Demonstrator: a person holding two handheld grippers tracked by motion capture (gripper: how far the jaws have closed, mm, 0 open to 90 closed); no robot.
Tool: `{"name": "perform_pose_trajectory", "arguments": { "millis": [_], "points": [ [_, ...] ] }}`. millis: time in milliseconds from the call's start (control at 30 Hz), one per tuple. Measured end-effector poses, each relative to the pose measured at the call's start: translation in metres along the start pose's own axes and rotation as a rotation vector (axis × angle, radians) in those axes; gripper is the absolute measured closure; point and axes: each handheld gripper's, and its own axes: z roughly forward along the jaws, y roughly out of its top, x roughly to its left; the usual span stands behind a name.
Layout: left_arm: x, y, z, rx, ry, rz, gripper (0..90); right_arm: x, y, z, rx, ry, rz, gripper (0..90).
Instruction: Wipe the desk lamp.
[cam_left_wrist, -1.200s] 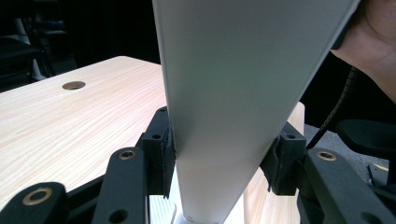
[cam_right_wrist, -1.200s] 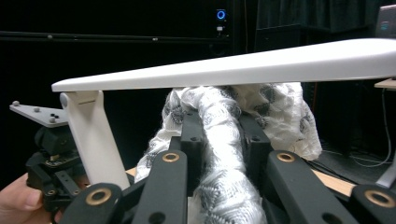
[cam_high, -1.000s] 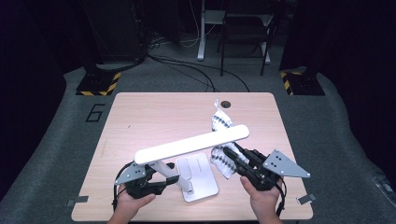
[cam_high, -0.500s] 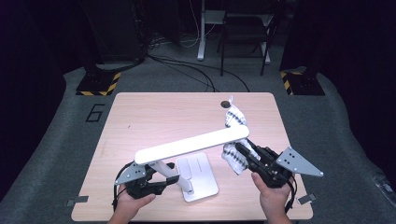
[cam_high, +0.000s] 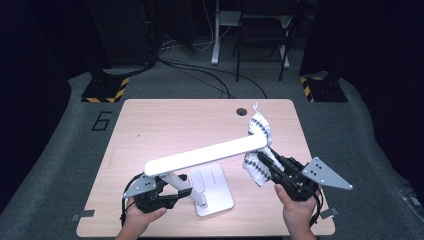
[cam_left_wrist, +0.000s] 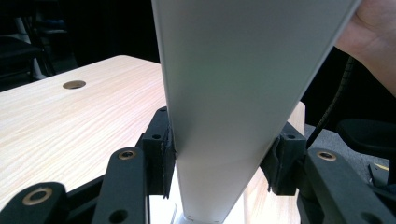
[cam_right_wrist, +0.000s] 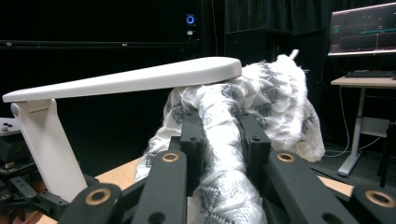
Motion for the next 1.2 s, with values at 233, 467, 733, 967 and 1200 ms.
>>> {"name": "perform_pose_trajectory", "arguments": {
  "millis": [233, 467, 733, 967, 1200],
  "points": [
    [-0.001, 0.000, 0.000, 0.006, 0.002, -0.003, 52.4, 0.004, 0.000, 0.002, 0.008, 0.014, -0.011, 75.5],
    [-0.001, 0.001, 0.001, 0.006, 0.003, -0.002, 52.4, 0.012, -0.001, 0.007, 0.018, 0.041, -0.015, 75.5],
    [-0.001, 0.000, 0.001, 0.004, 0.004, -0.003, 52.4, 0.028, -0.004, 0.019, 0.039, 0.101, -0.027, 75.5],
    [-0.001, 0.001, 0.001, 0.013, 0.009, -0.003, 52.4, 0.042, -0.007, 0.032, 0.052, 0.153, -0.029, 75.5],
    [-0.002, 0.001, 0.002, 0.007, 0.008, -0.002, 52.4, 0.054, -0.010, 0.041, 0.062, 0.199, -0.029, 75.4]
  ]
}}
